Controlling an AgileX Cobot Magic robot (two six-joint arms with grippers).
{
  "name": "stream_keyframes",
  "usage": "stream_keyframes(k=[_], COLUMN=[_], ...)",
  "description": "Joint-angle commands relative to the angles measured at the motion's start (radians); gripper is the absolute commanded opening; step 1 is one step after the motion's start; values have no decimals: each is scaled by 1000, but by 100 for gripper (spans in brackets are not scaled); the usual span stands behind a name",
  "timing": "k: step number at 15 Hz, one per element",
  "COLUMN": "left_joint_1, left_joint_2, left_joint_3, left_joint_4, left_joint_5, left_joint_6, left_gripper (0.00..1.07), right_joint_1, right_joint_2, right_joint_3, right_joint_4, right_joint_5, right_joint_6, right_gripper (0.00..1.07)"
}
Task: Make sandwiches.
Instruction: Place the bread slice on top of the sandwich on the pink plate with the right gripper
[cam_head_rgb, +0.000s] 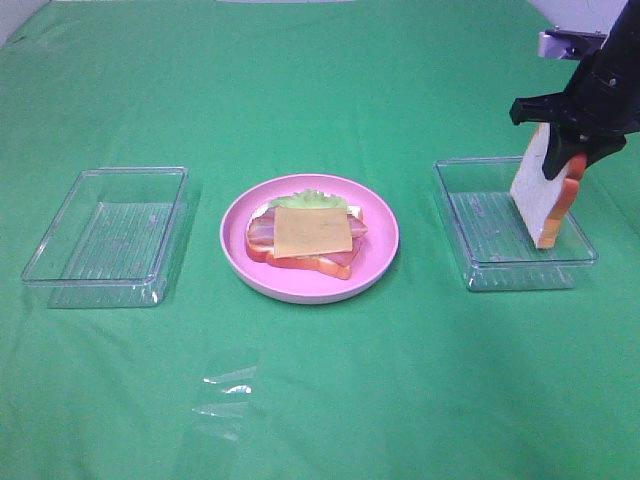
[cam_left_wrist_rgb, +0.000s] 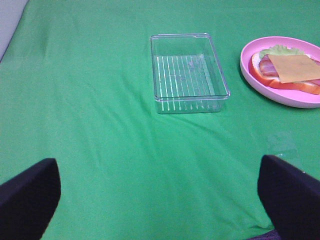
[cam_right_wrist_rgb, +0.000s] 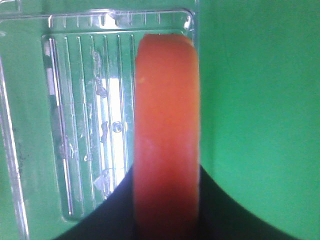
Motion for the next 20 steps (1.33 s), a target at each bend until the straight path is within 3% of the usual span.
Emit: stream_keyframes(k=[1,5,9,10,11,15,16,20], left_joint_1=[-3,-3,-3,-3,-3,-3,-3,-3], left_joint_2=[-19,-19,-19,-19,-19,-19,-19,-19], left_joint_3=[0,0,0,0,0,0,0,0], left_joint_4=[-7,-7,-7,-7,-7,-7,-7,-7], left_joint_5=[-10,-10,-10,-10,-10,-10,-10,-10], left_joint_6=[-8,-8,-8,-8,-8,-8,-8,-10], left_gripper=[100,100,100,100,100,100,100,100], right_joint_1=[-2,-2,0,0,0,2,12,82], right_joint_2=[-59,-141,-239,-266,-308,-324,-323,-304], right_joint_3=[-4,-4,-2,16,105,298,329,345], right_joint_4=[-2,8,156,225,420,892,950,990], right_joint_5=[33,95,111,96,26,-4,-23,-117], right_joint_6=[5,5,-23,-46,-134,-414,-453,-459], right_gripper=[0,0,0,0,0,0,0,0])
